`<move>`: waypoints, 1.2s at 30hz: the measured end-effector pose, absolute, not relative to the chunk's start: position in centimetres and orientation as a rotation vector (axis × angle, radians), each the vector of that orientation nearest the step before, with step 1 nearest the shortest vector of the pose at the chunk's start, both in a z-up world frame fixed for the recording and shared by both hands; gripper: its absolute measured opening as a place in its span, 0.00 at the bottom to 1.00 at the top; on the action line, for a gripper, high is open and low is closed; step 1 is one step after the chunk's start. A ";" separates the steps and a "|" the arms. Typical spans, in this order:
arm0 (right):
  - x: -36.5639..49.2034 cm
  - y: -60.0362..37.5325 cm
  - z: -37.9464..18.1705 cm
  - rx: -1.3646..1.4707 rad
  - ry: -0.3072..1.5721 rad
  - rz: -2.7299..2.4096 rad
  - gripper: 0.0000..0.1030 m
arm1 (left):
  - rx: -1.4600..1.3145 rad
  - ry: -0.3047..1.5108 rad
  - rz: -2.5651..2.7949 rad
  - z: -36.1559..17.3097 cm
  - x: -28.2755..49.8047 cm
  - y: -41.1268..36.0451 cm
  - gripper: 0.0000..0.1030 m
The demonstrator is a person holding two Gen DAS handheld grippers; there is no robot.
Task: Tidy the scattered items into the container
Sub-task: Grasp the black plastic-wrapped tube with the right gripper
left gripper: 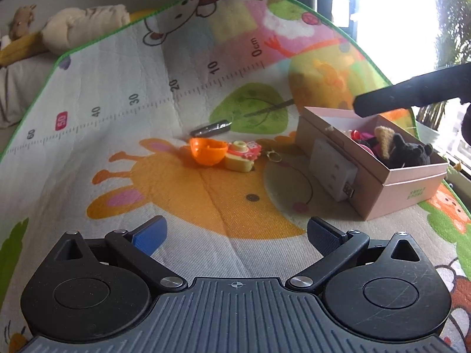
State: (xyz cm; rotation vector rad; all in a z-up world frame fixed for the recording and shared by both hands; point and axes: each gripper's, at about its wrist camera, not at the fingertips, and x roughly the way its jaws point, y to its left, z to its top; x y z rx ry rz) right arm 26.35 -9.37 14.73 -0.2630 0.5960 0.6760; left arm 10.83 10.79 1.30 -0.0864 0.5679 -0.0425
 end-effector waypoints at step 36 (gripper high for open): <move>38.6 3.1 12.8 -0.310 0.837 0.809 0.82 | -0.355 0.587 0.030 0.4 11.1 14.6 1.00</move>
